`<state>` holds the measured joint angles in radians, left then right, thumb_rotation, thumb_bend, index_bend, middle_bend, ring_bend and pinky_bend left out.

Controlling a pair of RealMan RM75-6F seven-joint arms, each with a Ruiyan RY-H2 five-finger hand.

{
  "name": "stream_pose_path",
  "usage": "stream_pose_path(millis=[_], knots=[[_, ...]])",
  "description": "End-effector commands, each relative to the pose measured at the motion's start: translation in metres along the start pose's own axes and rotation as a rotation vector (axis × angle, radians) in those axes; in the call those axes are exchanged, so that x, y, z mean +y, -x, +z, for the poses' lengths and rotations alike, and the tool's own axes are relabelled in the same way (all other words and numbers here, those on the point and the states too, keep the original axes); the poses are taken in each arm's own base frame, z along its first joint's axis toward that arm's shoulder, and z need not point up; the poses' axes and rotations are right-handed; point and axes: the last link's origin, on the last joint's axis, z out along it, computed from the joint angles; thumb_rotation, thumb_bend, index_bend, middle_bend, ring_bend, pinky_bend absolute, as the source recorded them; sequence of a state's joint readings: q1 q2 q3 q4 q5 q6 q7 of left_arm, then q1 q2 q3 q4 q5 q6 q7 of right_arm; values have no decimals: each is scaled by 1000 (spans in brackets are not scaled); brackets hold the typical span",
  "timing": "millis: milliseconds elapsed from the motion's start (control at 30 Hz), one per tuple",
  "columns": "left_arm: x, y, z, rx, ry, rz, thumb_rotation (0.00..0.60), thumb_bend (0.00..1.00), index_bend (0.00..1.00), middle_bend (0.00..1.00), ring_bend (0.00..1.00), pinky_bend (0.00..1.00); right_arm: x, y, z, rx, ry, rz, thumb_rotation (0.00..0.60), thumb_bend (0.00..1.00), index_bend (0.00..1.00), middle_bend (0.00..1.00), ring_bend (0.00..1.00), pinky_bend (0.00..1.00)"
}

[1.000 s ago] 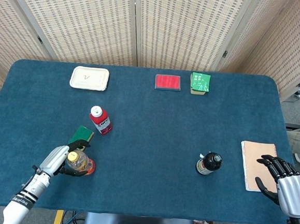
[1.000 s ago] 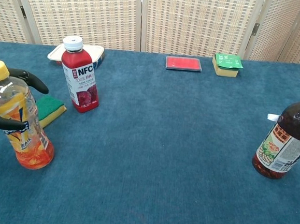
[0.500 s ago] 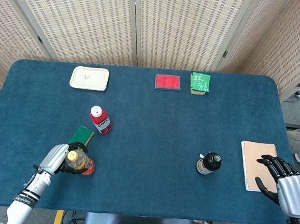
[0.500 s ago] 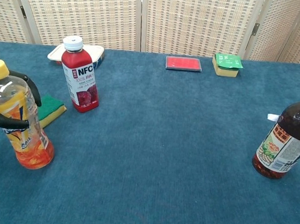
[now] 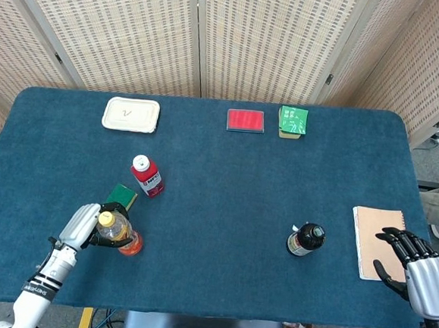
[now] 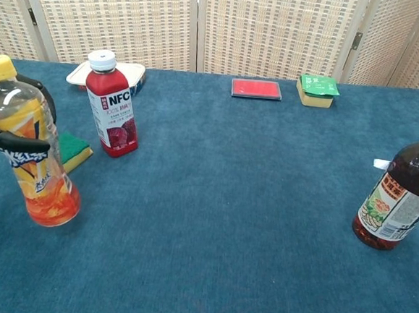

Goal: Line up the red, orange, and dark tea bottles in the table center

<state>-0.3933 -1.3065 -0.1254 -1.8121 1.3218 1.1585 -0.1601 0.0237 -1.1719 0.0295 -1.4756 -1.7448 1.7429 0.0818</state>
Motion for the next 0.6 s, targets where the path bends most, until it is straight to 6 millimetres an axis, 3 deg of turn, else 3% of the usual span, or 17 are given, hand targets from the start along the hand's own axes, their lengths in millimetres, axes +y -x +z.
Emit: stream_pose_path(millis=[33, 600], knots=[[8, -3, 5, 18, 27, 4, 600, 87, 547, 478, 545, 720, 0, -1, -1, 3, -1, 1, 600, 269, 347, 299, 288, 454], [57, -5, 34, 72, 142, 34, 600, 87, 547, 483, 545, 720, 1, -10, -7, 34, -3, 16, 600, 270, 347, 298, 288, 454]])
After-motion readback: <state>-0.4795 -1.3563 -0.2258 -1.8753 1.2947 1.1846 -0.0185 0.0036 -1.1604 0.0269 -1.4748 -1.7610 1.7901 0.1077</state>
